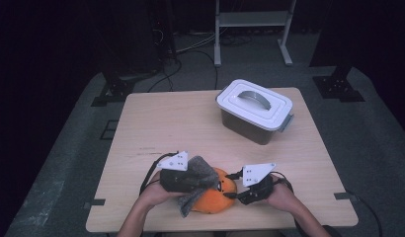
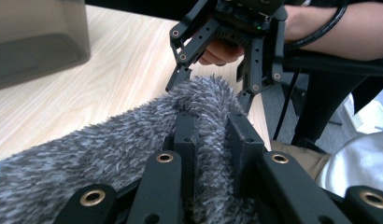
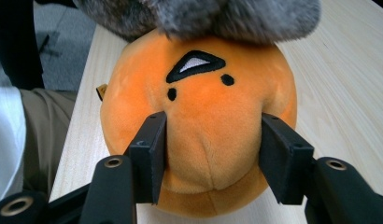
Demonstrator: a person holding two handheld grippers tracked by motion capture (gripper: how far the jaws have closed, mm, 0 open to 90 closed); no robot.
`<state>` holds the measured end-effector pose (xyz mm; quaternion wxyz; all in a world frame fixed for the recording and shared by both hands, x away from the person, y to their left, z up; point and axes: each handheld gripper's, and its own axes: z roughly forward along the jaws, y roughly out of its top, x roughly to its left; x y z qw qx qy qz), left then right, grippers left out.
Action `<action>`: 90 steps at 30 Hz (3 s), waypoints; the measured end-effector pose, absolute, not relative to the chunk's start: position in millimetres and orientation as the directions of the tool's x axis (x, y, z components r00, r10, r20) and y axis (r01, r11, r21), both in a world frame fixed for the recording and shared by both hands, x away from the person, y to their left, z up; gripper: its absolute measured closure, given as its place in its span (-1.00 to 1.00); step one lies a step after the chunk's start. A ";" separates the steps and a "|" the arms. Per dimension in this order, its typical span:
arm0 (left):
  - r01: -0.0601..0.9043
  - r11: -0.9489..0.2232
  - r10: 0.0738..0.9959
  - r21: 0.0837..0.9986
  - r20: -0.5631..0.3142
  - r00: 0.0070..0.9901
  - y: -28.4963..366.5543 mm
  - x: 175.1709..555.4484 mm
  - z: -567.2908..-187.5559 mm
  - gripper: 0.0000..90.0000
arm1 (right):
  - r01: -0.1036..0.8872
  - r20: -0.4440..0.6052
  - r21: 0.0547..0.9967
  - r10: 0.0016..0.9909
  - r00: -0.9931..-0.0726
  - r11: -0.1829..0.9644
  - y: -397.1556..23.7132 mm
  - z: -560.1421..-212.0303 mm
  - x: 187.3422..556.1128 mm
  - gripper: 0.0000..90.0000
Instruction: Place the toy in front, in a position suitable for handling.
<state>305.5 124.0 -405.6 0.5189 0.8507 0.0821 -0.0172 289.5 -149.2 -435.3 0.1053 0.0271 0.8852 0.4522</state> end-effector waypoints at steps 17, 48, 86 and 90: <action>0.212 -0.454 0.178 0.865 -0.145 0.973 151.3 315.4 -408.9 0.68 | -0.070 -0.186 0.800 0.137 -0.973 0.595 -151.6 -433.1 288.5 0.13; 0.128 -0.520 0.063 0.845 -0.111 0.992 101.6 310.8 -389.4 0.67 | -0.018 -0.133 0.805 0.150 -0.980 0.593 -136.5 -428.2 283.0 0.17; 0.147 -0.532 0.137 0.834 -0.086 0.987 126.1 312.3 -384.6 0.67 | 0.040 -0.091 0.833 0.208 -0.974 0.552 -144.5 -426.0 295.6 0.27; 0.089 -0.542 0.070 0.835 -0.060 0.996 104.6 304.9 -372.2 0.67 | 0.028 -0.096 0.836 0.196 -0.976 0.548 -137.5 -424.9 290.0 0.34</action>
